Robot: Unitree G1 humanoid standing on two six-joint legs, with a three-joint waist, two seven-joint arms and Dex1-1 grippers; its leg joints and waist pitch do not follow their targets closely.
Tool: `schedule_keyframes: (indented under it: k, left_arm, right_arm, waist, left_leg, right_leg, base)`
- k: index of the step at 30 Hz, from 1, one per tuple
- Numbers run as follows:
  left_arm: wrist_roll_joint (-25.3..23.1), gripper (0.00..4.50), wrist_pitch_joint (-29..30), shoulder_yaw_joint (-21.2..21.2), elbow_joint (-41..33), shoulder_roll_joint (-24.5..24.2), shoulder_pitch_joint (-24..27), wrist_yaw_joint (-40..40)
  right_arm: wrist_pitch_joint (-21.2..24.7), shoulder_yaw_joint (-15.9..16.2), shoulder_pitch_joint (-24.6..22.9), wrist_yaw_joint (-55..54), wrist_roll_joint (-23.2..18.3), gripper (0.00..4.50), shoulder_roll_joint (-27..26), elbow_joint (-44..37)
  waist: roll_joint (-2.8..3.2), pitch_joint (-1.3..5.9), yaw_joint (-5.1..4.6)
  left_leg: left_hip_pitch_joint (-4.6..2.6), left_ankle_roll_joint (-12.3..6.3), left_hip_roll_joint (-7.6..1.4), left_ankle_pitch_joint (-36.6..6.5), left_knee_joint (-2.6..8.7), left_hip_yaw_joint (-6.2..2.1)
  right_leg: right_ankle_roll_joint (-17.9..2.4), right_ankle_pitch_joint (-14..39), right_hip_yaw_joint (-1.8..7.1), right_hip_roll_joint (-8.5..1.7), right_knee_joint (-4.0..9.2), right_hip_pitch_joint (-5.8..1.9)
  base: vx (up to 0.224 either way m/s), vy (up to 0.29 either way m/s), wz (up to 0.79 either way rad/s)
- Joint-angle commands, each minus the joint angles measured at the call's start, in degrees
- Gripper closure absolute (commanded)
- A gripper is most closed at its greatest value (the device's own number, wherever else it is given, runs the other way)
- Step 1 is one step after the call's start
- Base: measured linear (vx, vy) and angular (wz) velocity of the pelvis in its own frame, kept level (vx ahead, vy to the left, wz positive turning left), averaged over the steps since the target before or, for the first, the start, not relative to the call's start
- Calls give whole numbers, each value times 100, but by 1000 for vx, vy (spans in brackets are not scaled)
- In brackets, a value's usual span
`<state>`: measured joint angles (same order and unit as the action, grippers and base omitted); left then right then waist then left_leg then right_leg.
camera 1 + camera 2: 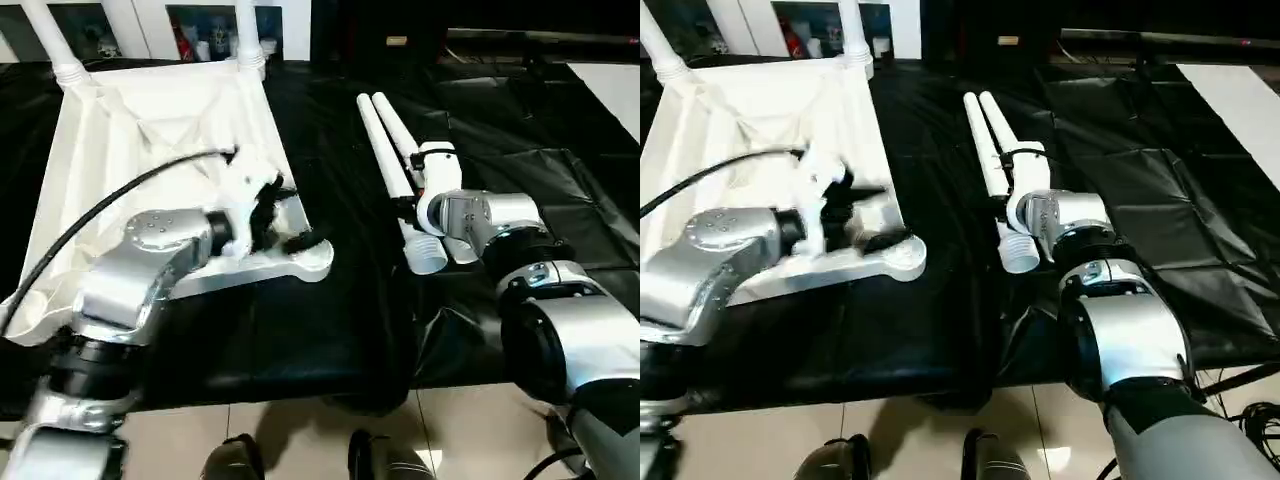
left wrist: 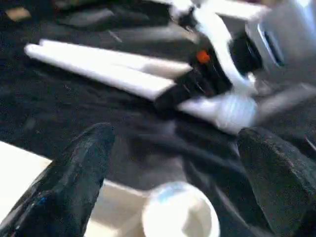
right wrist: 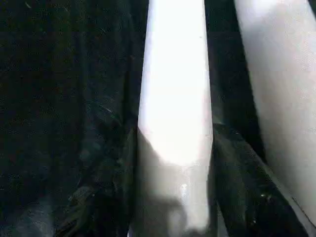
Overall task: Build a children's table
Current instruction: Pick table leg
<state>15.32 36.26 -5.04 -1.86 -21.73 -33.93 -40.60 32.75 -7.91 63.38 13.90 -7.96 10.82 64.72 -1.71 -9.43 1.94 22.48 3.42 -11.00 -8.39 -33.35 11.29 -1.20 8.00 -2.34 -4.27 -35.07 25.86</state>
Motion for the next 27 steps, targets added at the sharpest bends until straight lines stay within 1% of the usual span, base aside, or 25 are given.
schedule_keyframes:
  k: [1,2,3,4,6,7,8,9,10,11,12,13,14,15,16,17,18,19,20,21,22,24,25,26,27]
  left_arm:
    - [226,0,145,321,177,225,-146,282]
    - [313,0,139,405,241,329,-178,331]
    - [436,0,209,536,338,494,-225,443]
    - [506,0,321,616,364,588,-244,533]
    - [764,0,598,820,352,816,-260,668]
    - [943,0,770,920,323,928,-264,676]
    - [1058,0,922,979,296,1015,-288,704]
    - [1365,0,1206,1135,288,1178,-345,767]
    - [1566,0,1401,1248,285,1306,-400,839]
    - [1696,0,1525,1353,321,1439,-485,960]
    - [1758,0,1582,1409,346,1510,-533,1030]
    - [1806,0,1548,1546,467,1616,-646,1200]
    - [1899,0,1517,1758,624,1751,-791,1428]
    - [2056,0,1524,1997,771,1876,-936,1640]
    - [2235,0,1534,2132,830,1941,-1026,1697]
    - [2357,0,1542,2218,863,1982,-1085,1726]
    - [2472,0,1584,2284,852,2021,-1127,1748]
    - [2665,0,1640,2358,803,2077,-1181,1722]
    - [2789,0,1698,2409,759,2124,-1207,1714]
    - [2853,0,1778,2431,715,2159,-1227,1717]
    - [2783,0,1813,2358,673,2154,-1204,1678]
    - [2748,0,1872,2330,634,2151,-1191,1683]
    - [2593,0,1939,2234,603,2137,-1142,1748]
    - [2593,29,1939,2234,603,2137,-1142,1748]
    - [2433,29,1929,2155,625,2129,-1116,1878]
  right_arm:
    - [-340,-266,-172,209,-349,269,-104,-474]
    - [-459,-341,-230,294,-453,270,-137,-681]
    - [-616,-469,-397,537,-679,270,-212,-1124]
    - [-595,-484,-532,717,-792,270,-254,-1447]
    - [-367,-527,-865,1075,-1114,270,-353,-2228]
    - [-164,-544,-1039,1213,-1290,270,-397,-2628]
    - [-3,-537,-1215,1328,-1447,270,-425,-3006]
    - [159,-480,-1474,1502,-1641,270,-443,-3529]
    - [238,-404,-1698,1662,-1782,270,-450,-3960]
    - [254,-285,-1989,1868,-1943,270,-445,-4483]
    - [250,-216,-2148,1980,-2027,270,-441,-4762]
    - [263,-111,-2357,2063,-2111,270,-417,-5125]
    - [285,-11,-2584,2107,-2201,270,-397,-5517]
    - [314,57,-2774,2076,-2267,270,-389,-5849]
    - [285,119,-2886,2058,-2273,270,-379,-6053]
    - [266,161,-2961,2049,-2273,270,-372,-6189]
    - [268,209,-3031,2053,-2232,270,-357,-6319]
    - [252,287,-3125,2052,-2142,270,-339,-6477]
    - [257,333,-3184,2044,-2062,270,-324,-6582]
    - [280,359,-3234,2018,-2008,270,-334,-6677]
    - [249,410,-3262,1998,-1926,270,-326,-6725]
    - [269,446,-3312,1974,-1897,270,-314,-6822]
    - [245,587,-3384,1906,-1737,270,-258,-6965]
    - [245,587,-3384,1906,-1737,270,-258,-6965]
    - [232,632,-3411,1795,-1690,270,-264,-7033]
  waist:
    - [9,576,16]
    - [2,596,20]
    - [5,591,34]
    - [-18,605,39]
    - [-20,633,46]
    - [-23,621,46]
    - [-28,621,70]
    - [-24,623,86]
    - [-21,636,103]
    - [-17,632,121]
    - [-13,614,155]
    - [-12,603,157]
    - [-29,595,167]
    - [-12,585,172]
    - [-20,572,183]
    - [-16,574,172]
    - [17,574,170]
    - [0,573,155]
    - [7,578,166]
    - [25,582,173]
    - [9,584,163]
    - [18,592,166]
    - [15,597,167]
    - [15,597,167]
    - [17,604,170]
  left_leg:
    - [-96,-31,-91,-1201,295,-35]
    - [-80,-93,-91,-1095,287,-40]
    - [-87,-140,-86,-1059,286,-31]
    - [-77,-299,-93,-886,279,-30]
    - [-80,-464,-103,-695,265,-34]
    - [-79,-510,-94,-660,269,-24]
    - [-80,-569,-97,-580,263,-24]
    - [-82,-598,-100,-546,260,-18]
    - [-88,-611,-108,-564,257,-26]
    - [-96,-603,-116,-629,257,-27]
    - [-112,-570,-125,-789,256,-17]
    - [-102,-545,-130,-851,265,-34]
    - [-106,-483,-117,-968,275,-40]
    - [-98,-431,-113,-1016,281,-46]
    - [-120,-347,-110,-1152,287,-50]
    - [-80,-249,-101,-1192,299,-77]
    - [-74,-194,-97,-1214,306,-91]
    - [-68,-179,-89,-1219,299,-79]
    - [-83,-171,-81,-1227,292,-74]
    - [-72,-164,-79,-1189,292,-78]
    - [-58,-195,-75,-1179,292,-79]
    - [-56,-200,-78,-1157,293,-86]
    - [-63,-204,-85,-1104,291,-85]
    - [-63,-204,-85,-1104,291,-85]
    - [-55,-216,-97,-1001,294,-92]
  right_leg:
    - [-1195,1182,221,-247,342,-413]
    - [-1215,1071,220,-259,328,-434]
    - [-1216,1022,222,-256,341,-427]
    - [-1279,770,216,-241,309,-442]
    - [-1378,532,208,-243,284,-444]
    - [-1406,476,207,-221,290,-452]
    - [-1437,390,211,-221,281,-456]
    - [-1473,371,207,-217,283,-450]
    - [-1494,403,202,-228,289,-447]
    - [-1503,524,197,-234,309,-430]
    - [-1421,741,199,-232,356,-413]
    - [-1386,894,195,-250,361,-411]
    - [-1246,1215,182,-242,408,-407]
    - [-1178,1360,183,-252,427,-410]
    - [-1070,1644,178,-254,469,-383]
    - [-974,1834,165,-263,466,-409]
    - [-894,1948,160,-269,470,-397]
    - [-858,1957,163,-257,485,-391]
    - [-832,1958,166,-254,497,-378]
    - [-822,1898,168,-248,482,-380]
    - [-814,1865,165,-246,489,-379]
    - [-786,1843,164,-245,486,-387]
    - [-780,1744,167,-245,479,-384]
    - [-780,1744,167,-245,479,-384]
    - [-789,1539,170,-239,457,-393]
  base:
    - [0,0,0]
    - [0,0,0]
    - [0,0,0]
    - [0,0,0]
    - [0,0,0]
    - [0,0,0]
    - [0,0,0]
    - [0,0,0]
    - [0,0,0]
    - [0,0,0]
    - [0,0,0]
    - [0,0,0]
    - [0,0,0]
    - [0,0,0]
    - [0,0,0]
    - [0,0,0]
    - [0,0,0]
    - [0,0,0]
    - [0,0,0]
    - [0,0,0]
    - [0,0,0]
    - [0,0,0]
    - [0,0,0]
    - [0,0,0]
    - [0,0,0]
